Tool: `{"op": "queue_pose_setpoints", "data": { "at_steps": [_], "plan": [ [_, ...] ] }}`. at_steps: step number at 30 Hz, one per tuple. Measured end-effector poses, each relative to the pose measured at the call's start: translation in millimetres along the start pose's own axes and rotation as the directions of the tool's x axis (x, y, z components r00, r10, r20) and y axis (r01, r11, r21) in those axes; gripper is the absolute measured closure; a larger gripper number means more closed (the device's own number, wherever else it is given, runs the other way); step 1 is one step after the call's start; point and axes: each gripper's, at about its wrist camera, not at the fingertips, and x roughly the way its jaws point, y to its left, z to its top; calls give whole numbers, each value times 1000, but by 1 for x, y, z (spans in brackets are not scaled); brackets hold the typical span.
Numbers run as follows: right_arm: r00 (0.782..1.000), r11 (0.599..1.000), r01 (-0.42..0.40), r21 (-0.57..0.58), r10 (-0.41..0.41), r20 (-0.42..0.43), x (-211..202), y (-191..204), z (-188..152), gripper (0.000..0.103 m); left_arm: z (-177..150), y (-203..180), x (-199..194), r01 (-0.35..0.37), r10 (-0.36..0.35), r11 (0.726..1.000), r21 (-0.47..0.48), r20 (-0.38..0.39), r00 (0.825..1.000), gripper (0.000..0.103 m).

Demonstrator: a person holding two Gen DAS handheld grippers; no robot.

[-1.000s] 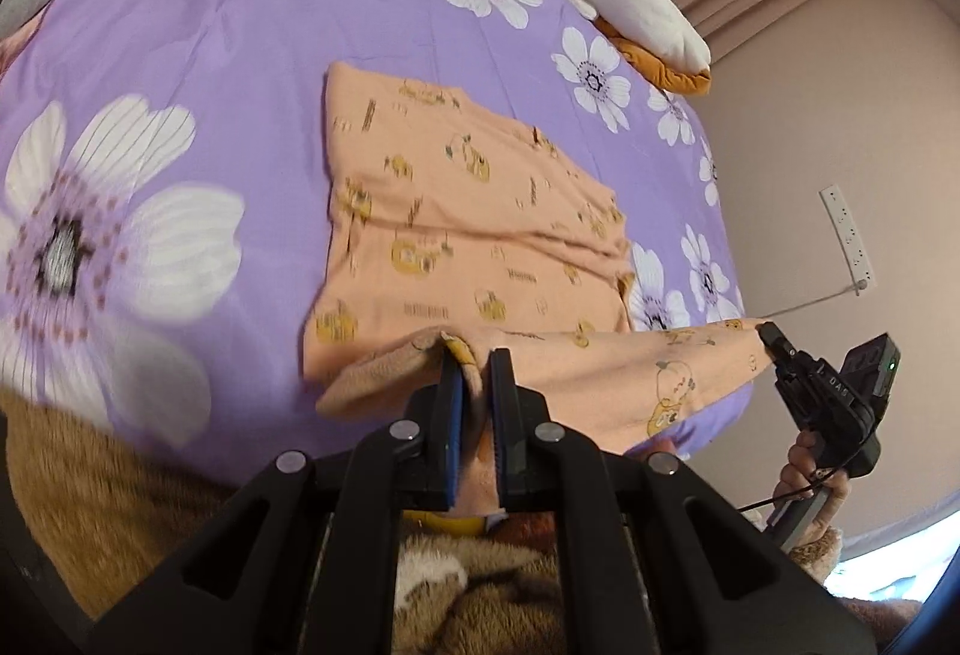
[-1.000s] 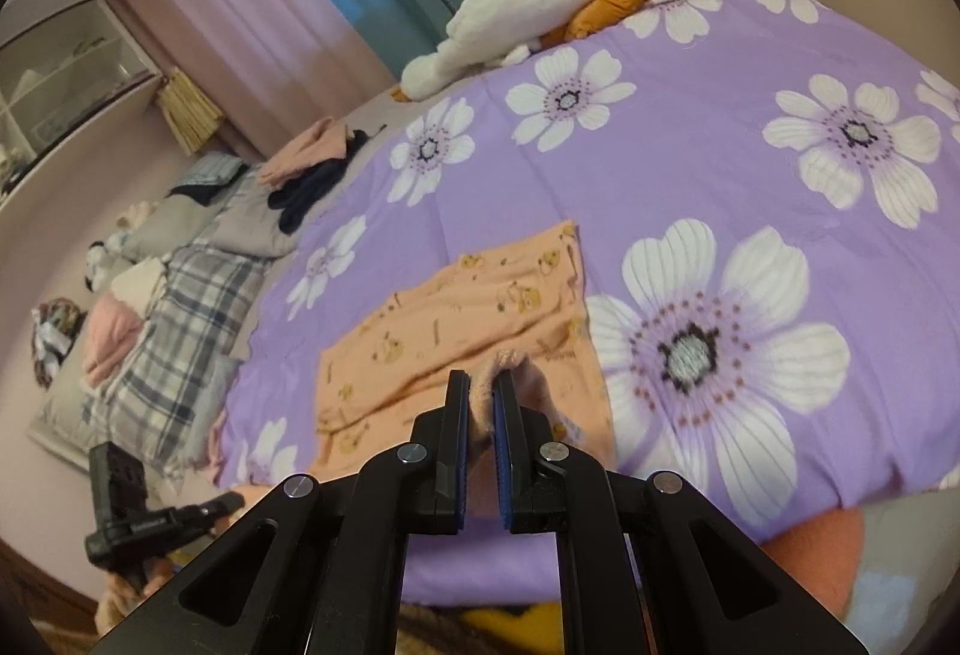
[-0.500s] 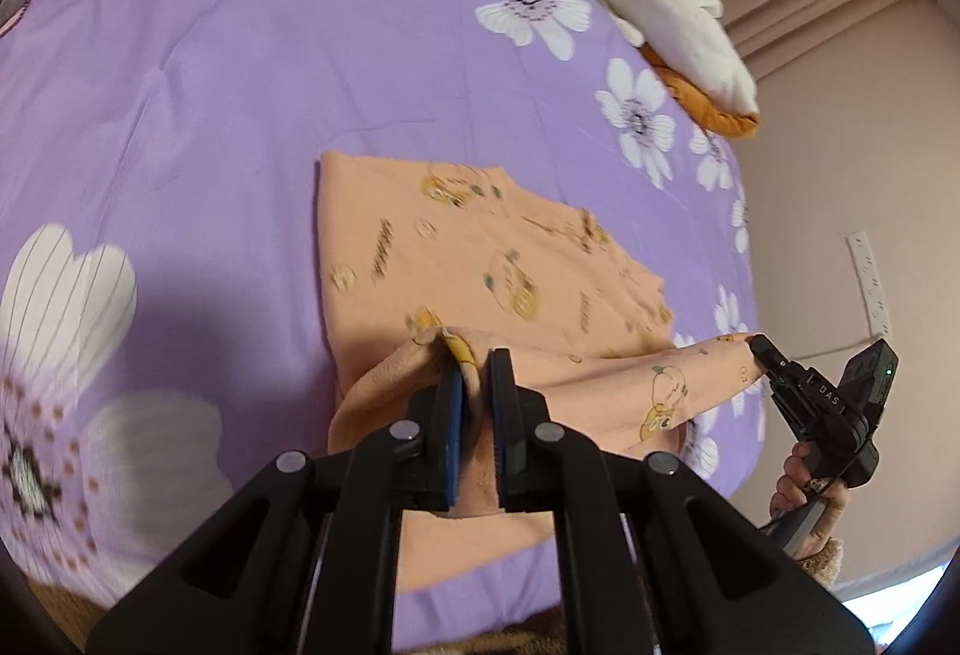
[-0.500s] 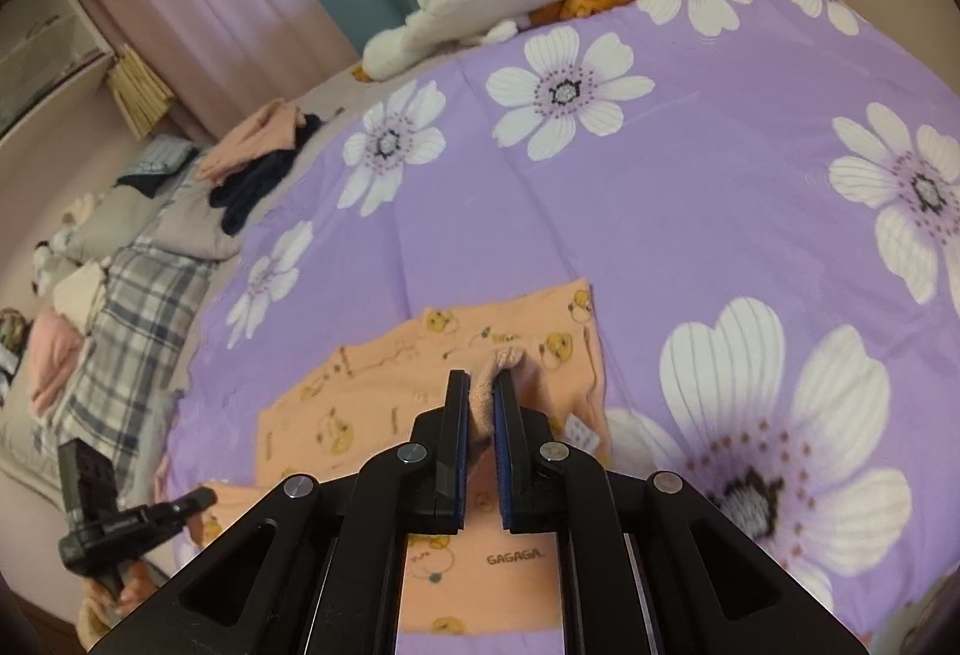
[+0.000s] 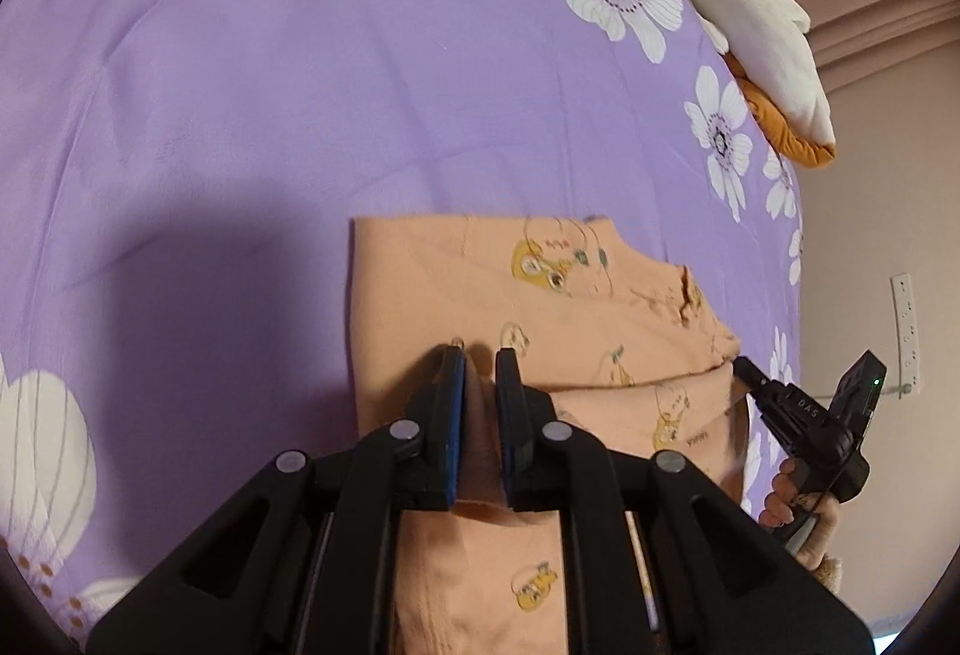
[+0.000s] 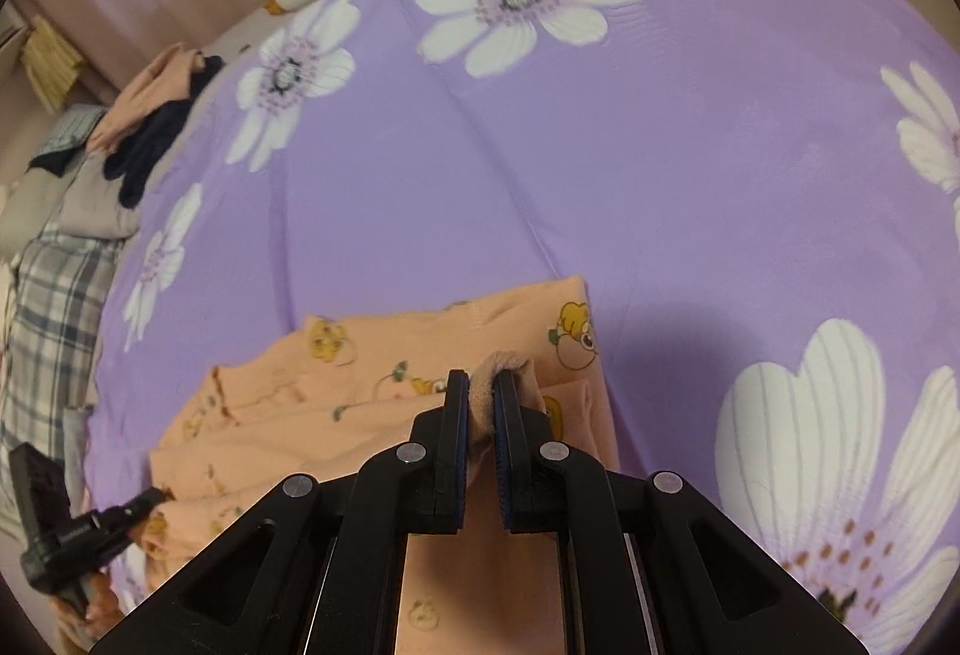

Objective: Fold small clothes

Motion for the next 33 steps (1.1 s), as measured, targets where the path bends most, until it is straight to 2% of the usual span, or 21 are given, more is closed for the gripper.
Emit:
{"op": "queue_pose_setpoints", "data": {
  "at_steps": [4, 6, 11, 12, 15, 16, 21, 25, 26, 30, 33],
  "plan": [
    [1000, 1000, -3, 24, 3, -11, 9, -5, -1, 94, 3, -1, -2, -26, 26, 1000, 2, 11, 1000, 93],
    [1000, 1000, -7, 23, 8, -5, 6, -7, -2, 94, 4, -5, -6, -18, 18, 1000, 4, 22, 1000, 79],
    [1000, 1000, -7, 0, 7, 14, -3, -2, 1, 94, -5, -20, -36, -32, 27, 998, 52, 96, 995, 61],
    [1000, 1000, -6, -8, 6, 23, -10, -2, 0, 90, -9, -21, -44, -34, 28, 998, 56, 107, 994, 59],
    [998, 1000, 9, -27, -7, 69, -27, -1, -2, 70, -24, -28, -59, -28, 18, 996, 86, 115, 993, 58],
    [997, 999, 9, -34, -6, 81, -31, 0, -3, 69, -29, -31, -61, -28, 18, 995, 94, 111, 994, 57],
    [995, 996, -10, -84, 19, 100, -51, 1, -16, 69, -61, -41, -60, -2, -5, 991, 132, 52, 999, 58],
    [997, 991, -5, -132, 15, 74, -54, 4, -34, 69, -78, -45, -48, 8, -9, 986, 166, 7, 1000, 59],
    [998, 990, -7, -143, 16, 60, -52, 5, -39, 69, -78, -46, -42, 4, -3, 986, 167, -5, 1000, 59],
    [1000, 988, -7, -152, 10, 13, -40, 6, -49, 69, -73, -41, -24, -14, 17, 990, 138, -23, 1000, 71],
    [1000, 987, -5, -159, 6, 4, -32, 8, -51, 69, -62, -40, -13, -21, 24, 991, 133, -18, 1000, 72]
  ]
}}
